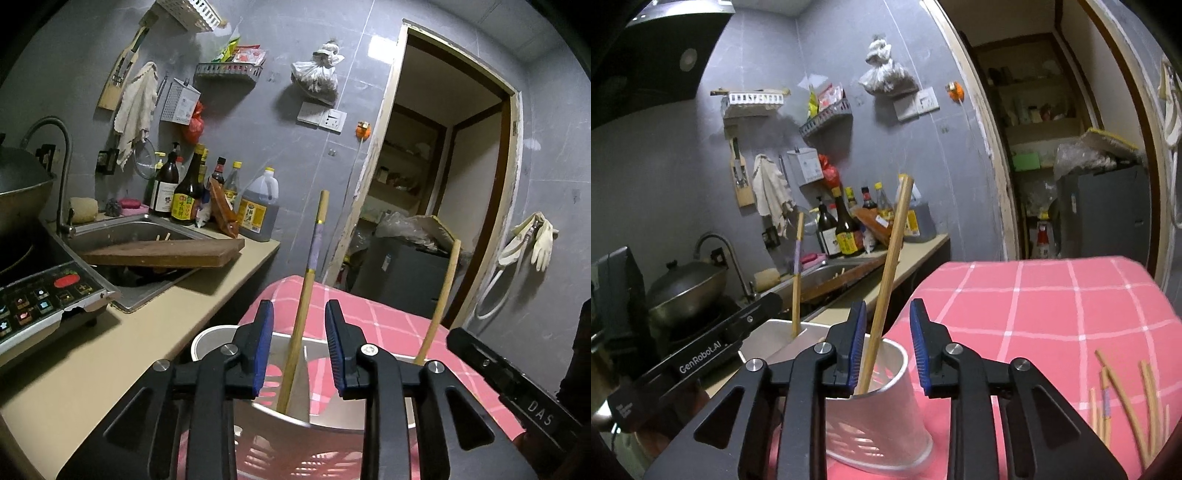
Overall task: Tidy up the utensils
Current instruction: 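Open both tools to drop the chopsticks into the holder, then move both open tools back to the chopstick pile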
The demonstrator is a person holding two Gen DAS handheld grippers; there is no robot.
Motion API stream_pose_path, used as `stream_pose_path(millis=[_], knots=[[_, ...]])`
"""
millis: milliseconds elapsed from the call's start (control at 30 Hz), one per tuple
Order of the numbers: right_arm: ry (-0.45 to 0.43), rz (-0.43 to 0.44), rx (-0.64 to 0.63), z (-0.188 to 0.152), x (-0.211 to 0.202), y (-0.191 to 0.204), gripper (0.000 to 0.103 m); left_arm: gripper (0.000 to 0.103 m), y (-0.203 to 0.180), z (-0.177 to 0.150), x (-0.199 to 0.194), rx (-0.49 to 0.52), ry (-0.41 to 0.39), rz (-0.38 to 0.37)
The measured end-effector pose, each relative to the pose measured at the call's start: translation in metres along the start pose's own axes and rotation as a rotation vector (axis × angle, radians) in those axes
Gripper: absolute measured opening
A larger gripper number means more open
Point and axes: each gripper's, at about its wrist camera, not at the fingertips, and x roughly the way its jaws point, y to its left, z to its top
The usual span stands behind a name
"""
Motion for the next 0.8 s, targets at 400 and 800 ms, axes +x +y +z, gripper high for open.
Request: stream_pose_path(millis=[400,800], knots=[[-0.207,-0.132,-0.055,0.018,-0.093,-0.025,0.075,0.073,-0.047,0.008,-0.039,0.023,-0.081,-0.071],[-0.203,-0.333,-0.131,0.011,-0.172,-0.069,0.103,0.087,-0.11,-0.023,-0.035,0.095,0.067,-0.22]])
